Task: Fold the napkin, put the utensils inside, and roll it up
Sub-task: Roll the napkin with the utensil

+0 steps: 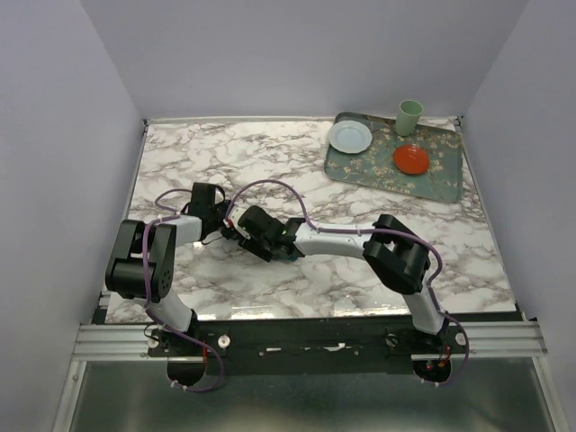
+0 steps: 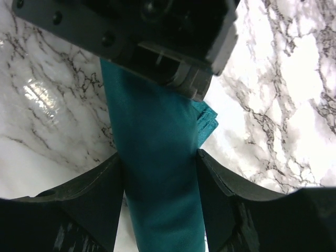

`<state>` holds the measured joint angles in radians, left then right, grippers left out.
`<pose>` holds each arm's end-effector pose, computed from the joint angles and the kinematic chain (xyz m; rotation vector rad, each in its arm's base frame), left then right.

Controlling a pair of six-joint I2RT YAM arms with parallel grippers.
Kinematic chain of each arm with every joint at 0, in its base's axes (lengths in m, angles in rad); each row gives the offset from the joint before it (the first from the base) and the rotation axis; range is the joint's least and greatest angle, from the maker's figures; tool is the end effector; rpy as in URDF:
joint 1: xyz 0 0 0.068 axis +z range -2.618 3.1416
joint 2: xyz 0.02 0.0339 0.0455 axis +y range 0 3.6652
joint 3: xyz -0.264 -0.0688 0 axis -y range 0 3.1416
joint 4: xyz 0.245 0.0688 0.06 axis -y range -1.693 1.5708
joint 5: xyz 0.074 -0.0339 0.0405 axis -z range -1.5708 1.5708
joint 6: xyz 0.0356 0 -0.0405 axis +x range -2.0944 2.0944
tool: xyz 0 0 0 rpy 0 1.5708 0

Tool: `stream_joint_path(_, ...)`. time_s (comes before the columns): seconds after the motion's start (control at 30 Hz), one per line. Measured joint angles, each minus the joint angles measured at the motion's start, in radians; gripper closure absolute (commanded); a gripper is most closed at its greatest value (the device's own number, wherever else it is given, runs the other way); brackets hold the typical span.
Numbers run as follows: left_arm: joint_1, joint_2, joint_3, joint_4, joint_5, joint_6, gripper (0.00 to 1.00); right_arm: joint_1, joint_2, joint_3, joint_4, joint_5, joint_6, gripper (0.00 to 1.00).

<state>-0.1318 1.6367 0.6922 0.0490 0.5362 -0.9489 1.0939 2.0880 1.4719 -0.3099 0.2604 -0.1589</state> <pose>0.2900 -0.0568 0.1320 -0.8092 2.5055 -1.0907 0.2148 0.3959 0.1637 -1.3509 2.0499 0.0825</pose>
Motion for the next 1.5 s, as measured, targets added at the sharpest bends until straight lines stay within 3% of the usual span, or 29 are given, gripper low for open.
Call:
stream_joint_path(0.33, 0.012, -0.010, 0.003, -0.014, 0.014, 0.016, 0.59, 0.002, 0.019, 0.004, 0.031, 0.047, 0.013, 0.62)
stream_joint_path(0.63, 0.048, -0.122, 0.007, -0.120, -0.002, 0.077, 0.56, -0.046, 0.019, 0.009, 0.037, -0.082, 0.085, 0.66)
stream_joint_path(1.07, 0.058, -0.340, 0.060, -0.238, -0.058, 0.143, 0.53, -0.250, 0.052, 0.071, -0.037, -0.631, 0.295, 0.69)
stream_joint_path(1.5, 0.045, -0.359, -0.011, -0.230, -0.026, 0.126, 0.59, -0.383, 0.203, 0.113, 0.030, -1.130, 0.554, 0.62)
